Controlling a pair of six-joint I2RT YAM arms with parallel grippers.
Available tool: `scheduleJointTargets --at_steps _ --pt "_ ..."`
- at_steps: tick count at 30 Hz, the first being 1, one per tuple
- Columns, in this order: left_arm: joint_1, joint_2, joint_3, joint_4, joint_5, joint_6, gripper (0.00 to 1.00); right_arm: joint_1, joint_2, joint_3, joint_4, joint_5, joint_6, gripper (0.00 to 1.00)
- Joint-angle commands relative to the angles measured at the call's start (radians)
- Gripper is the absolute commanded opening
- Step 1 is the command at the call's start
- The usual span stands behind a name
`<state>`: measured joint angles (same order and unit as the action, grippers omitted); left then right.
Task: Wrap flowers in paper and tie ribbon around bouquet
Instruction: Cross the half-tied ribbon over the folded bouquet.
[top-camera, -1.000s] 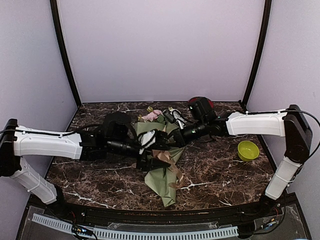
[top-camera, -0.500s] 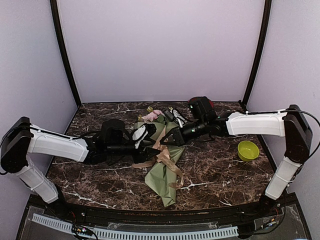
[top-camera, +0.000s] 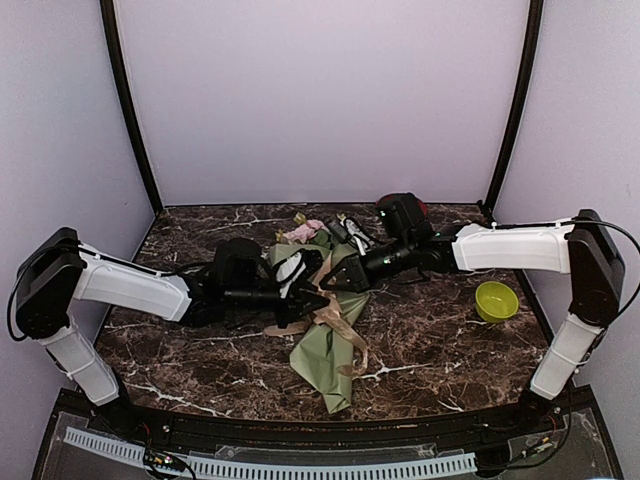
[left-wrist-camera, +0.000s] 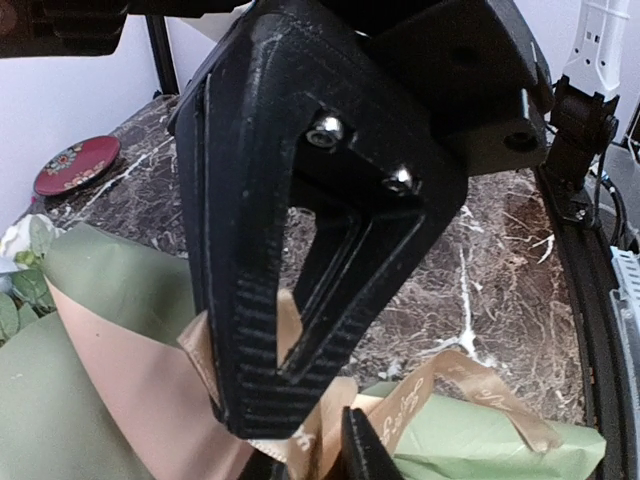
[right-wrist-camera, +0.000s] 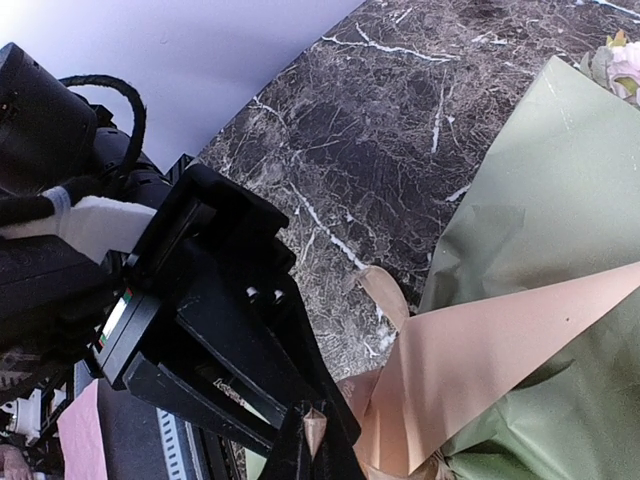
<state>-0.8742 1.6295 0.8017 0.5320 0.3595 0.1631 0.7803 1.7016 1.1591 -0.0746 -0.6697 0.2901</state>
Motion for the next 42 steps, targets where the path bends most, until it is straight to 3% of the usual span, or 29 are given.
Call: scheduleJointTargets --at_steps 1,3,7,10,14,20,24,30,32,34,37,42 --pt "-0.002 -0.005 0.012 0.008 0.088 0.007 0.08 0.001 -0.027 0.001 0.019 -0.008 -0.01 0.0" --pt "-0.002 -0.002 0.015 -0.007 0.098 0.012 0.0 0.001 -0.028 0.001 0.011 -0.005 -0.016 0.03" --pt "-0.002 -0.006 0.005 -0.021 0.101 0.022 0.0 -0.013 -0.054 0.0 -0.002 0.012 -0.019 0.21" --pt "-0.002 -0.001 -0.004 -0.02 0.103 0.031 0.0 -0.031 -0.068 -0.045 0.011 0.037 -0.003 0.28" --pt "-0.003 0.009 -0.022 -0.001 0.119 0.03 0.0 -0.036 -0.018 -0.054 0.051 -0.019 0.035 0.31" --pt "-0.003 0.021 -0.04 0.019 0.131 0.029 0.0 -0.036 0.06 -0.023 0.128 -0.076 0.091 0.23" --pt "-0.006 0.021 -0.069 0.059 0.138 0.02 0.0 -0.037 0.098 -0.013 0.121 -0.083 0.097 0.24" --pt "-0.033 0.002 -0.102 0.094 0.149 0.066 0.0 -0.058 0.032 -0.05 0.142 -0.118 0.092 0.45" --pt "-0.045 0.006 -0.099 0.087 0.138 0.1 0.0 -0.061 0.015 -0.062 0.127 -0.133 0.072 0.41" --pt "-0.051 0.01 -0.099 0.086 0.137 0.127 0.0 -0.061 0.007 -0.073 0.101 -0.147 0.045 0.27" --pt "-0.054 0.01 -0.104 0.093 0.15 0.154 0.0 -0.061 0.01 -0.09 0.086 -0.173 0.035 0.13" --pt "-0.061 0.019 -0.105 0.087 0.151 0.192 0.0 -0.055 0.03 -0.098 0.081 -0.237 0.028 0.03"
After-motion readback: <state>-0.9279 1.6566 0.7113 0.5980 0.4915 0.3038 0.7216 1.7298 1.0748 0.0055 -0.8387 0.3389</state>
